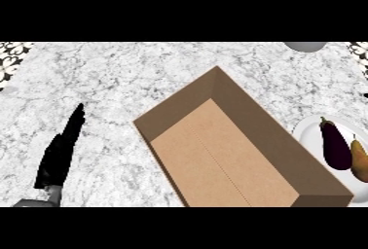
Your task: Pick the pear from the plate and place it in the cardboard box
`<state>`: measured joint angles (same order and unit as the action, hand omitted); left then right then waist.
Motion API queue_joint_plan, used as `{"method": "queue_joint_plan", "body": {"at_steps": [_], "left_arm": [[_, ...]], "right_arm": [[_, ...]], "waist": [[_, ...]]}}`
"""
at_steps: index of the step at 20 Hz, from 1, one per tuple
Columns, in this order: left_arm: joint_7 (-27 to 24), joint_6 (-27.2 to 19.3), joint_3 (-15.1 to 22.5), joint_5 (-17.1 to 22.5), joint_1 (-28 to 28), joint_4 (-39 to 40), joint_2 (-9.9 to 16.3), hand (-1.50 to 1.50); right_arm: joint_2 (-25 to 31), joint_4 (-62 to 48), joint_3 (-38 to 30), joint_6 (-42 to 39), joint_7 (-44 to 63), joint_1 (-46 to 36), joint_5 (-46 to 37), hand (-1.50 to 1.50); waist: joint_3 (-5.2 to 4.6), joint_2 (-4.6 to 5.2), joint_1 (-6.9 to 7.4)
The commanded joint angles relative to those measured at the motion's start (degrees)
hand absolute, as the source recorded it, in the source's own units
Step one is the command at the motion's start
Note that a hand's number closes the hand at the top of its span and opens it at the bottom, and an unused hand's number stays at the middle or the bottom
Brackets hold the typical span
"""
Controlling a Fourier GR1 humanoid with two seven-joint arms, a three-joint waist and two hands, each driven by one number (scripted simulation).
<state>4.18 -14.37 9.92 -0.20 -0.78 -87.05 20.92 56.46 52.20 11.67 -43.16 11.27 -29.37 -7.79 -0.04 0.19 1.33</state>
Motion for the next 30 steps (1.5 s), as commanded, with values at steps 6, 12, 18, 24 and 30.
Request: {"method": "queue_joint_plan", "body": {"at_steps": [6,12,18,24,30], "left_arm": [[0.07,1.74,-2.73,-1.78,0.01,0.85,-1.38,0.0],[0.59,3.97,-4.43,-2.84,2.42,-1.46,-1.44,0.0],[3.14,5.93,-6.17,-2.77,0.7,-3.7,-2.22,0.0],[2.44,8.12,-9.57,-3.04,-3.43,0.65,-2.04,0.0],[-0.19,6.02,-7.56,-7.71,-0.05,0.68,-6.59,0.0]], "right_arm": [[-7.04,-1.09,-0.26,1.3,3.55,0.68,-8.92,-1.5],[-5.33,1.56,-5.29,-4.56,6.94,1.02,-9.73,-1.5],[-10.82,2.83,-5.7,-1.05,6.71,4.6,-14.35,-1.5],[-10.82,-1.78,-6.47,1.51,-0.48,5.41,-20.36,-1.5],[-12.26,1.77,-10.44,0.93,0.74,9.35,-21.53,-1.5]], "waist": [[0.06,-0.1,-0.8],[0.04,-0.17,-0.91],[0.06,-0.19,-1.0],[0.07,-0.09,-1.06],[0.05,-0.16,-1.18]]}}
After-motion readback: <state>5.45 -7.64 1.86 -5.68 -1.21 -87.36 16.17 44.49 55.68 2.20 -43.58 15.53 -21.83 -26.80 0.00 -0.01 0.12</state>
